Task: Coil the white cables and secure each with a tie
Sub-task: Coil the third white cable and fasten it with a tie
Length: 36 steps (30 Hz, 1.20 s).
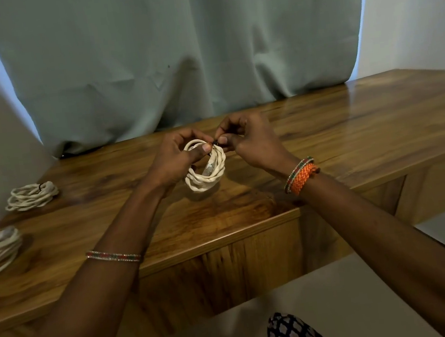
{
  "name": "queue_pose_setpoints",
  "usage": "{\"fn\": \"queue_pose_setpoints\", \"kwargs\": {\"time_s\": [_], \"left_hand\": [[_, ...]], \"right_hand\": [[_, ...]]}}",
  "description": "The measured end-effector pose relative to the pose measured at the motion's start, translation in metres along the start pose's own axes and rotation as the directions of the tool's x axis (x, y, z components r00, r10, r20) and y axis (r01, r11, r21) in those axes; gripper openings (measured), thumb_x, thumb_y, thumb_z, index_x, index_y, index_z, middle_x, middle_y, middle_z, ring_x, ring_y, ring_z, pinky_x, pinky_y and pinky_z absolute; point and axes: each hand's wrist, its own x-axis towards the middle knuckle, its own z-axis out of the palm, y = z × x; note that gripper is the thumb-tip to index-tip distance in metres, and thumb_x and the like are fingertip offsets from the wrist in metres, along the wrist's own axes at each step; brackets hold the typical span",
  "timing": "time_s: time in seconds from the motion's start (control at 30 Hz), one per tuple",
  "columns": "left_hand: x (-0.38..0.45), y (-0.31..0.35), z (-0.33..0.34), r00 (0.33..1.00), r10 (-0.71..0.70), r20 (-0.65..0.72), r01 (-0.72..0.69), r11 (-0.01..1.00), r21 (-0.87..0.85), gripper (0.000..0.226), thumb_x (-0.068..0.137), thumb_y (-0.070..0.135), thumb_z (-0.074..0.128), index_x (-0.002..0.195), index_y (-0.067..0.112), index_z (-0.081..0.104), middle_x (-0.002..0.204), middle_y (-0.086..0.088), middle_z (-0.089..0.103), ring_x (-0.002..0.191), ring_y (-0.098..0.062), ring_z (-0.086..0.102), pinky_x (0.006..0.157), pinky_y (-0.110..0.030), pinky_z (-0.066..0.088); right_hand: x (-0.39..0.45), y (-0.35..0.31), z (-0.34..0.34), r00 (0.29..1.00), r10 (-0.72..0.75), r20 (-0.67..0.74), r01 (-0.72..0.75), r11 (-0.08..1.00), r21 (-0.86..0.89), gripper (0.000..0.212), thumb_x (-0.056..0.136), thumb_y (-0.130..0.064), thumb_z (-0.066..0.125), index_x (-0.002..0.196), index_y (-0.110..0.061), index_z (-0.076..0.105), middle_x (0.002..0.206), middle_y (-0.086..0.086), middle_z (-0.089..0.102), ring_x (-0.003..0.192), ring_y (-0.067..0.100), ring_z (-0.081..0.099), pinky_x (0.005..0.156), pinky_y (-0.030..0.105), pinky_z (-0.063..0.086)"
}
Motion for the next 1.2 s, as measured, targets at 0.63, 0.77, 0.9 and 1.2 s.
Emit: {"fn": "queue_pose_setpoints", "kwargs": {"time_s": [0.63, 0.77, 0.9, 1.2], "left_hand": [[-0.001, 0.002, -0.002, 1.0, 0.001, 0.027, 0.0, 1.0, -0.027, 0.017, 0.085, -0.003, 0.059, 0.086, 0.014, 0.063, 0.068, 0.011, 0.07, 0.064, 0.0, 0.063, 0.062, -0.014, 0.051], [-0.001, 0.001, -0.003, 1.0, 0.001, 0.023, 0.0, 0.999, -0.035, 0.018, 0.085, -0.005, 0.058, 0.086, 0.012, 0.063, 0.07, 0.01, 0.071, 0.065, -0.001, 0.064, 0.063, -0.014, 0.051], [0.001, 0.0, -0.005, 1.0, -0.007, -0.005, 0.007, 1.0, -0.01, 0.018, 0.085, -0.003, 0.059, 0.084, 0.015, 0.063, 0.069, 0.012, 0.07, 0.064, 0.0, 0.062, 0.061, -0.017, 0.049], [-0.005, 0.003, -0.02, 0.975, 0.033, -0.219, -0.012, 0.995, 0.095, 0.022, 0.089, -0.001, 0.056, 0.084, 0.02, 0.06, 0.064, 0.022, 0.067, 0.056, 0.007, 0.058, 0.055, -0.008, 0.043]], "right_hand": [[0.004, 0.01, -0.017, 0.965, 0.172, 0.196, -0.248, 0.838, 0.485, 0.007, 0.084, 0.003, 0.063, 0.086, -0.003, 0.067, 0.077, 0.005, 0.071, 0.075, 0.015, 0.069, 0.075, 0.027, 0.058], [0.004, 0.003, -0.012, 0.978, 0.141, 0.154, -0.197, 0.869, 0.453, 0.006, 0.084, 0.003, 0.063, 0.085, -0.001, 0.067, 0.077, 0.008, 0.068, 0.07, 0.012, 0.068, 0.069, 0.022, 0.057], [0.002, 0.003, -0.002, 0.987, 0.138, 0.086, -0.16, 0.906, 0.391, 0.004, 0.084, 0.0, 0.065, 0.088, -0.001, 0.067, 0.08, 0.009, 0.068, 0.073, 0.013, 0.069, 0.069, 0.025, 0.058], [0.007, -0.013, 0.022, 0.812, 0.336, 0.478, -0.534, 0.759, 0.373, 0.02, 0.09, -0.027, 0.062, 0.089, -0.008, 0.066, 0.087, 0.006, 0.069, 0.083, 0.015, 0.066, 0.082, 0.033, 0.055]]}}
